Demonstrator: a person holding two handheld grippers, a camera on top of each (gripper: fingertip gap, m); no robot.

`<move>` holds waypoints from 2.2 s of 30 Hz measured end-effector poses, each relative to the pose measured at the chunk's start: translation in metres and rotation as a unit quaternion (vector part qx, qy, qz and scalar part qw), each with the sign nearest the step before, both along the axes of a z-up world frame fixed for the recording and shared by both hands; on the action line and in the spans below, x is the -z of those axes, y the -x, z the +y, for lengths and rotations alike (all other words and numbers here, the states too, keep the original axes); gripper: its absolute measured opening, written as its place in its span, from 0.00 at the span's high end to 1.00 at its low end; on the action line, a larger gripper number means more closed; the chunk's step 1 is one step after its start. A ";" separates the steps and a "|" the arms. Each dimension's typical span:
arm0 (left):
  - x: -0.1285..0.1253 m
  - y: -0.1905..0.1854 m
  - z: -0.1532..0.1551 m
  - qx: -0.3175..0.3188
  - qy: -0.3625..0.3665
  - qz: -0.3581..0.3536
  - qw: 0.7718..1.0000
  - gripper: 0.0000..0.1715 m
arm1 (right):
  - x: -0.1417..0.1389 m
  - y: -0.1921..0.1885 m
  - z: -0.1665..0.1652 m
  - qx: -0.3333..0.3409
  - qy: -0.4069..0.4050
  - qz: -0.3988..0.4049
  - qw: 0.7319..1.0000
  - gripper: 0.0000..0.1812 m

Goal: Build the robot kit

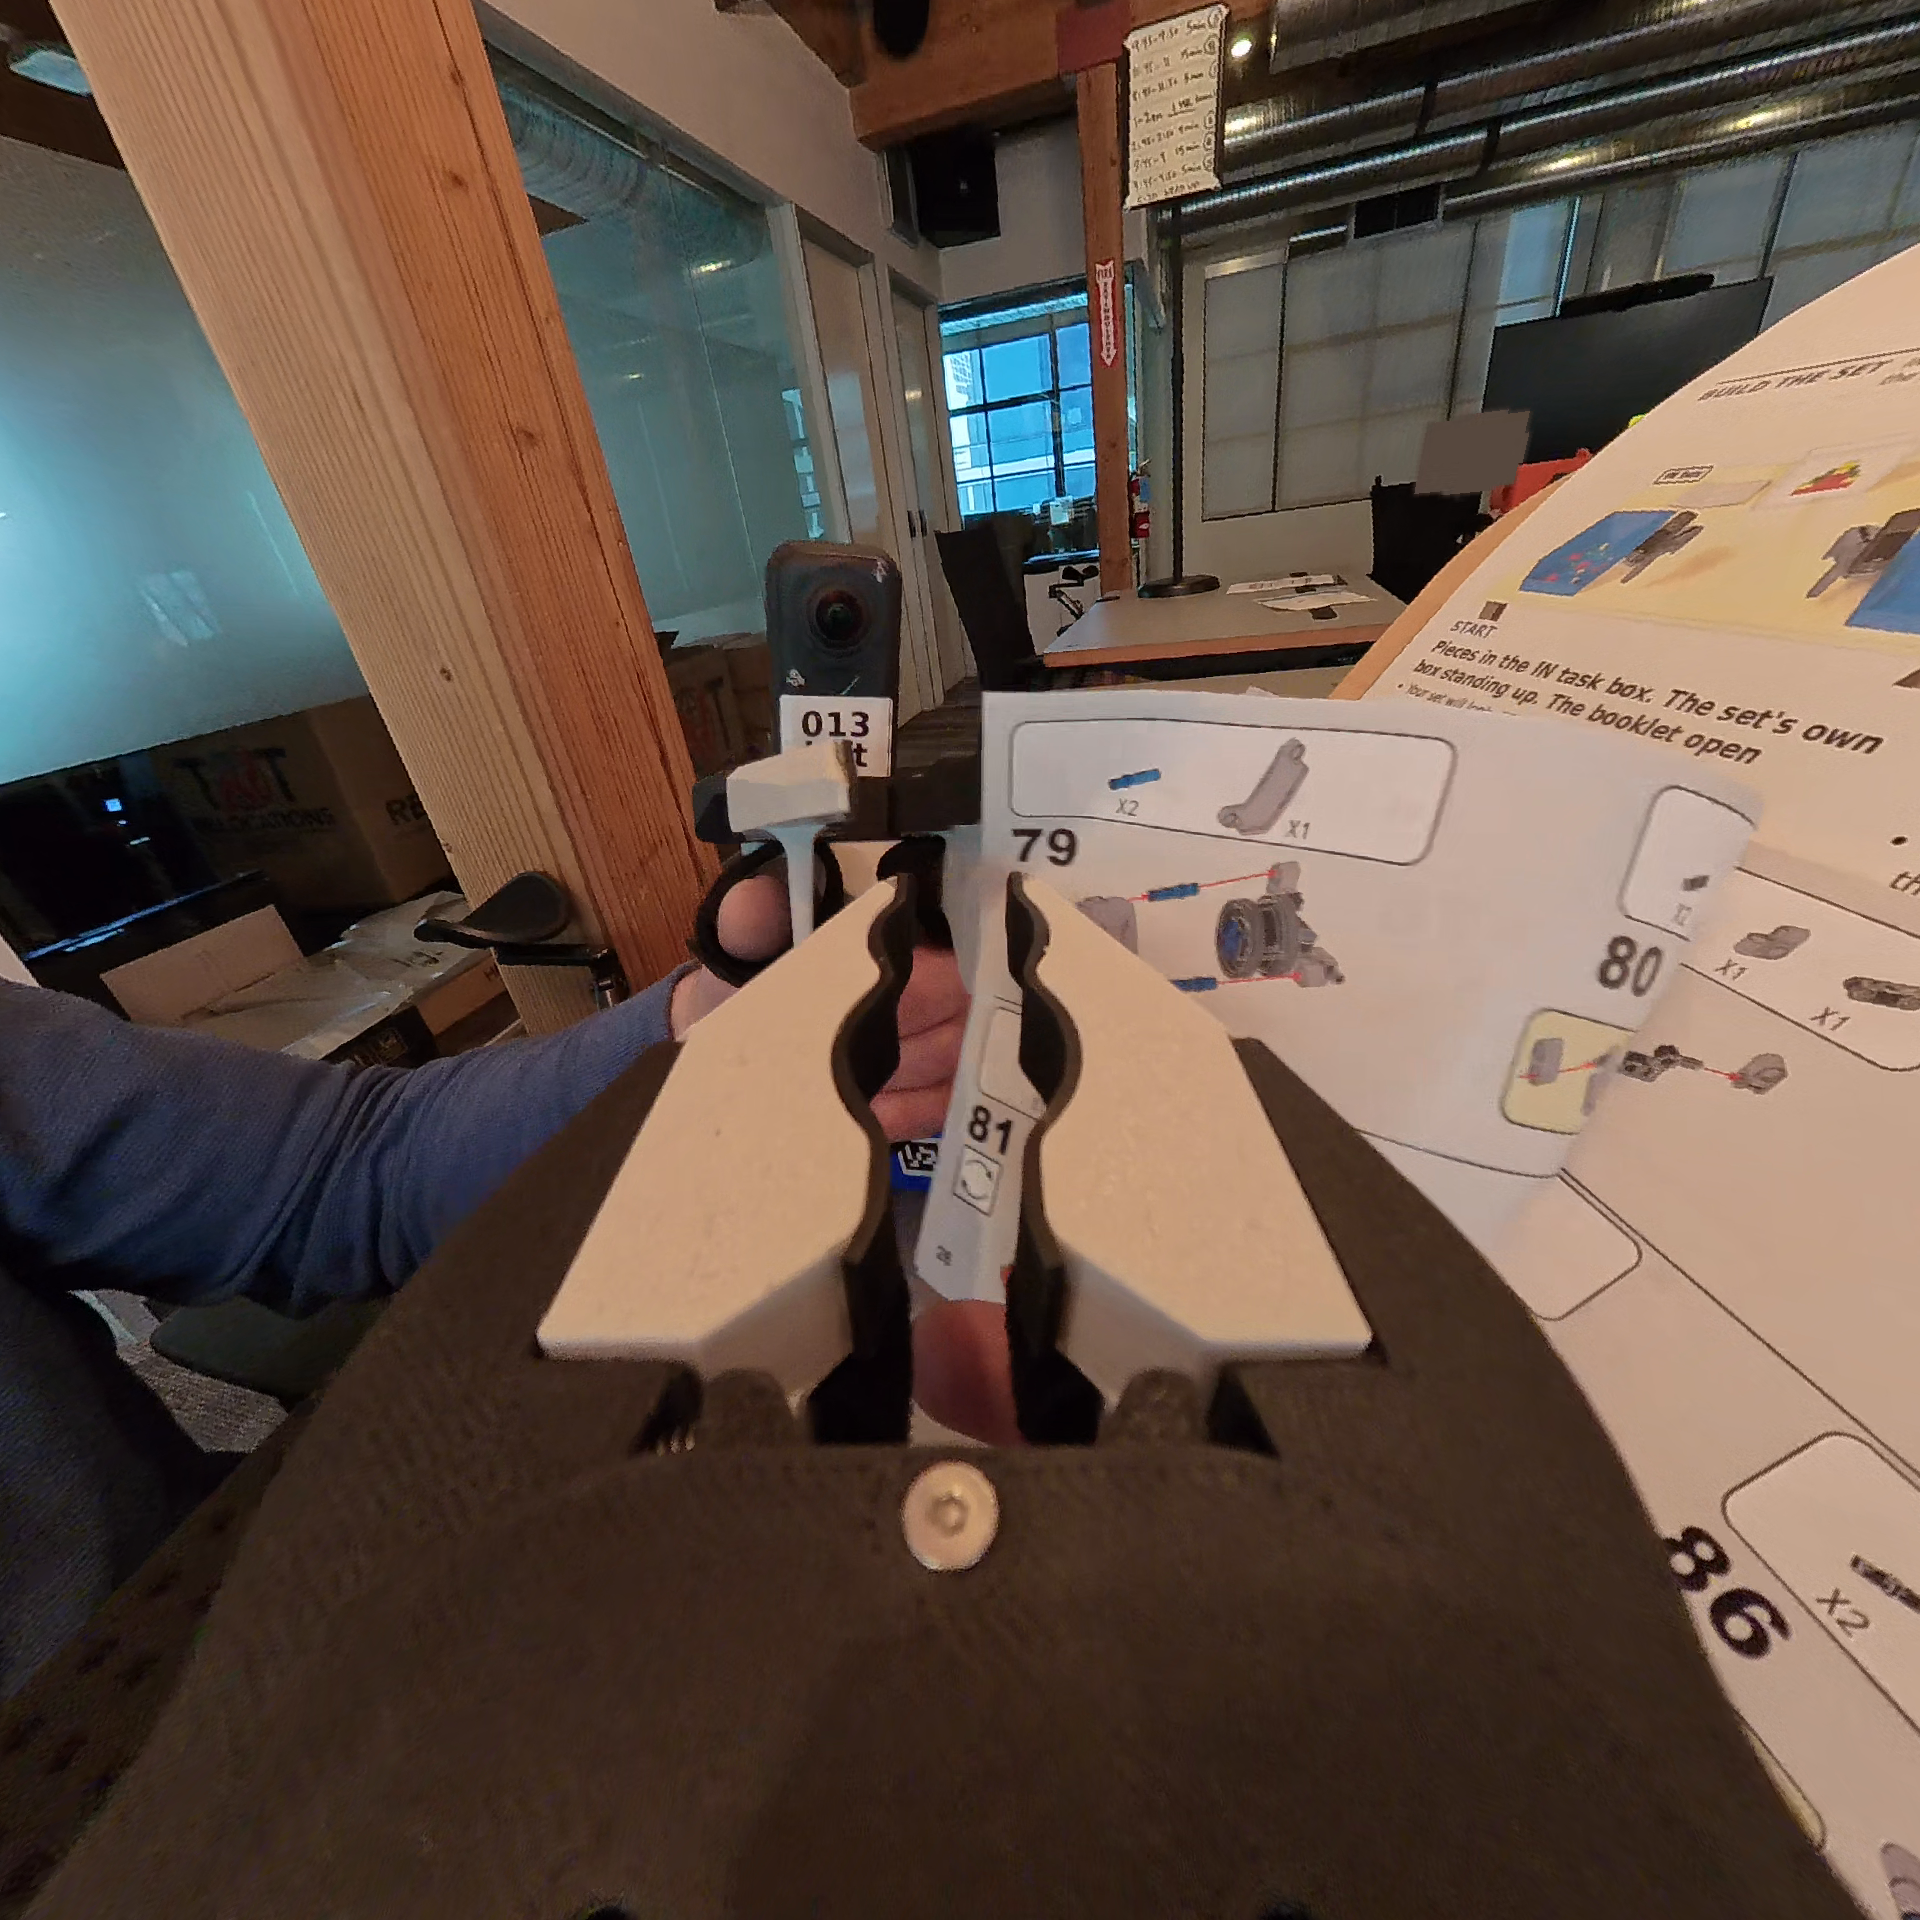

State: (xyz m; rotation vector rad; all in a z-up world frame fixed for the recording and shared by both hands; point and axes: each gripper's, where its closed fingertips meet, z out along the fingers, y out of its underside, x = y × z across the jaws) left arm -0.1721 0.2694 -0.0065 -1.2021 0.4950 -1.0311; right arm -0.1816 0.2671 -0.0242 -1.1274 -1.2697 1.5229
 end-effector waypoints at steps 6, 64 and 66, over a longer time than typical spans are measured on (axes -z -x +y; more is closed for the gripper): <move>0.013 0.002 0.015 -0.055 0.018 0.045 0.997 0.88 | 0.008 0.002 0.003 0.020 -0.026 -0.015 0.999 0.94; 0.000 -0.022 0.003 0.085 -0.027 -0.050 0.995 1.00 | -0.005 -0.025 0.001 -0.019 -0.037 0.079 0.996 1.00; 0.001 -0.022 0.002 0.080 -0.026 -0.038 0.996 1.00 | -0.003 -0.024 0.000 -0.014 -0.048 0.072 0.996 1.00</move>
